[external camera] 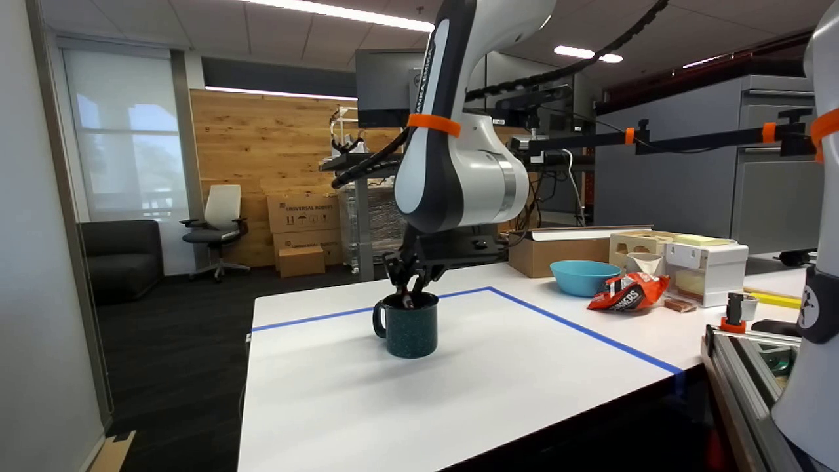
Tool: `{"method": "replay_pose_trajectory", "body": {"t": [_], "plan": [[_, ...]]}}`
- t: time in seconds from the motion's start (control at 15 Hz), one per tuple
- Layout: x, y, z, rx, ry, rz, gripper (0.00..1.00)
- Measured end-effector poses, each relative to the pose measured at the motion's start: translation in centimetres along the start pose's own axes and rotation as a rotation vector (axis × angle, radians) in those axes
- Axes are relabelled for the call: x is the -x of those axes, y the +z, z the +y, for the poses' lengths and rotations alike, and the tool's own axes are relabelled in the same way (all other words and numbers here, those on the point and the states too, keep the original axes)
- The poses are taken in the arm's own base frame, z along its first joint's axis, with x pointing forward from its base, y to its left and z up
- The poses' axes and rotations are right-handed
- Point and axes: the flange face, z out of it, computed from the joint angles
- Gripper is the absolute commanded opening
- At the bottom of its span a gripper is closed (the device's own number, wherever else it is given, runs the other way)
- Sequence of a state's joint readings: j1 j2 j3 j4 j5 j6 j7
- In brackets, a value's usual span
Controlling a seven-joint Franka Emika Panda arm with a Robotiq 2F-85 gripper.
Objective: Remove the marker from the mug cup and place it on the table
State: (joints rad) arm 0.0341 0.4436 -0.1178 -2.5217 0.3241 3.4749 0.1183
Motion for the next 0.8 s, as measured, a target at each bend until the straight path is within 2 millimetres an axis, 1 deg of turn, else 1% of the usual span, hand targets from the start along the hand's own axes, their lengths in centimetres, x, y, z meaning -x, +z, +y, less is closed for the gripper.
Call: {"method": "replay_pose_trajectory", "body": {"t": [0.13,0.2,0.27,0.33,0.4,0.47,0.8], "plan": [[-0.08,0.06,0.22,0.003,0.003,0.002,0.26],[-0.12,0.09,0.34,0.005,0.005,0.003,0.13],[-0.14,0.13,0.44,0.007,0.006,0.005,0.05],[-0.17,0.17,0.58,0.009,0.007,0.007,0.06],[-0.16,0.21,0.66,0.01,0.008,0.01,0.0],[-0.19,0.2,0.67,0.01,0.008,0.014,0.05],[-0.19,0.18,0.69,0.012,0.006,0.016,0.05]]}}
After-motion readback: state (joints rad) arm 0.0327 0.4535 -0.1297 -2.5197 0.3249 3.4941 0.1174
